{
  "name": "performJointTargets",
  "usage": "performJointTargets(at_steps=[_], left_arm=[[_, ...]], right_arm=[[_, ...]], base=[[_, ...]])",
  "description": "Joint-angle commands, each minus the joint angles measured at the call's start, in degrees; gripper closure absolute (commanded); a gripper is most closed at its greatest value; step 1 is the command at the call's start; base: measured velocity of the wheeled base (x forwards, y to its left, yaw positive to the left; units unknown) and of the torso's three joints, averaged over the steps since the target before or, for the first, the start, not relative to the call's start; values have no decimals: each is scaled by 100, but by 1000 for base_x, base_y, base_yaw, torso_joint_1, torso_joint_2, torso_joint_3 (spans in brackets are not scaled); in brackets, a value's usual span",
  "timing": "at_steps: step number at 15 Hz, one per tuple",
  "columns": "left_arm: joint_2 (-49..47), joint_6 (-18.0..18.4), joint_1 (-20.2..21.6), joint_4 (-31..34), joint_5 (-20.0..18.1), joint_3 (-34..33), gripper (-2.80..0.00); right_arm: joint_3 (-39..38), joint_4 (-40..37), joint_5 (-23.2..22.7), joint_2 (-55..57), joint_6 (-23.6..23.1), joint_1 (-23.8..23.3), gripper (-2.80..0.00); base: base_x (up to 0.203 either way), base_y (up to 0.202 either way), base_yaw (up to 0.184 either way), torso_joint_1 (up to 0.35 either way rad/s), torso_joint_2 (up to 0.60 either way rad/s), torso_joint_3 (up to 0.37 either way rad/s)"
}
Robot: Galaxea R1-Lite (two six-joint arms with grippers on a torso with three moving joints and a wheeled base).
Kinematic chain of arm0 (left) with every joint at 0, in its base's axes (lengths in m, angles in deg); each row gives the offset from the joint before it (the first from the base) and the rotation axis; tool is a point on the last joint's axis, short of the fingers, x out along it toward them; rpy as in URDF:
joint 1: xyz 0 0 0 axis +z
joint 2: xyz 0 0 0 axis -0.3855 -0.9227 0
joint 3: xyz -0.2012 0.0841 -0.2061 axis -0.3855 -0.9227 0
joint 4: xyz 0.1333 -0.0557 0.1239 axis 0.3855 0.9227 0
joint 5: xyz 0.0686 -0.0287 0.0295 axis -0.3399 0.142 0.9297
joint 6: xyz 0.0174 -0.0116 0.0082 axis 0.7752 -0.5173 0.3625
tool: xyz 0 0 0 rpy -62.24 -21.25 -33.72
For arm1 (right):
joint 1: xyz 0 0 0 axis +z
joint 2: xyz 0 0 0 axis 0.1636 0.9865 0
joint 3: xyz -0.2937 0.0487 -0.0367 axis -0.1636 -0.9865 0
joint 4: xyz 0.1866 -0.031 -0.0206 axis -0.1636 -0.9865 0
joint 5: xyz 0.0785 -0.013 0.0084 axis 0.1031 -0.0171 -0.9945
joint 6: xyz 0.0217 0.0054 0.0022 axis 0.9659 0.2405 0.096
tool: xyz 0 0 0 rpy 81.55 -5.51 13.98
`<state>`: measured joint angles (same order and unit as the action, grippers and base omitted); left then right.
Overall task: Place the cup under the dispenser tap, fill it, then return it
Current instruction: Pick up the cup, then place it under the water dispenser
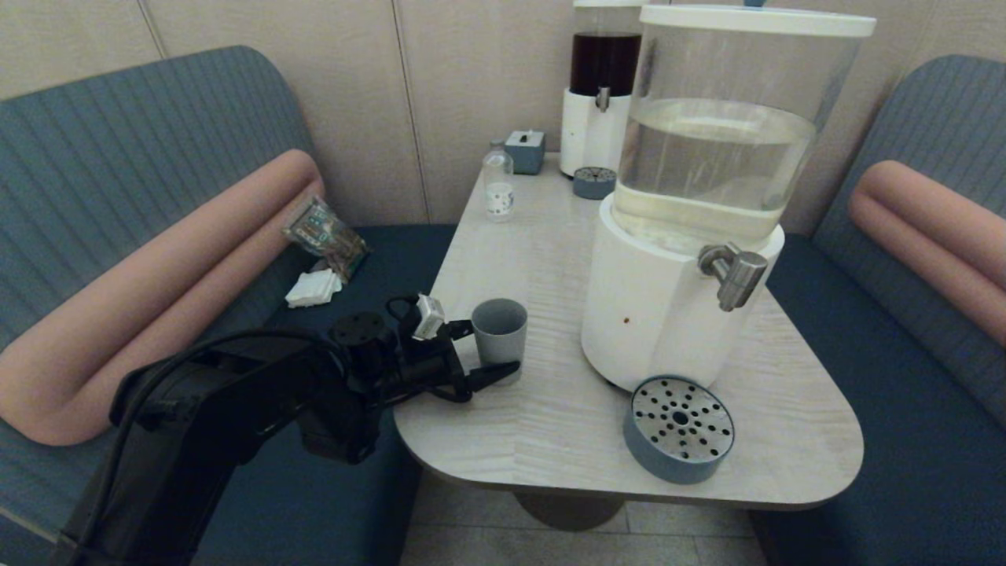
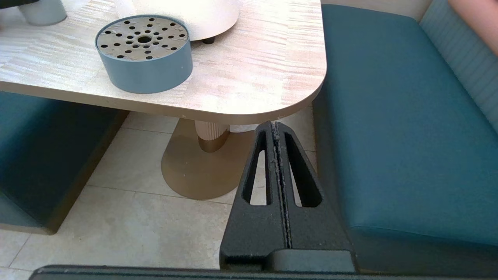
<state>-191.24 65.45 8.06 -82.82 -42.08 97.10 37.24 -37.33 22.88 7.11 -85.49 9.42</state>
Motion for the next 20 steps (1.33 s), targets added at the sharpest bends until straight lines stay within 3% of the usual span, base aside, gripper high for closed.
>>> performJointTargets(at_steps=[1,8,11,13,16,20], left_arm=[[-153,-8,-8,-48,52,228,0],[217,11,-377,-48,302,-89,0],[900,-10,-801,-48,563,-595,0],[1183,-102,-1353,-48,934,-756,0],[1157,-295,-2035,-48,1395,-568,0],[565,-388,-2532,-48,1606,173,0]], right_arm=[[-1,-2,-3,1,-2,0,0],[-1,-2,-3,1,-2,0,0],[-1,-2,-3,1,-2,0,0],[-1,-2,-3,1,-8,0,0],[-1,-2,-3,1,-3,0,0],[-1,-2,-3,1,-2,0,0]], base=[[0,0,0,0,0,0],[0,0,0,0,0,0],[0,0,0,0,0,0],[0,0,0,0,0,0],[0,0,0,0,0,0],[0,0,0,0,0,0]])
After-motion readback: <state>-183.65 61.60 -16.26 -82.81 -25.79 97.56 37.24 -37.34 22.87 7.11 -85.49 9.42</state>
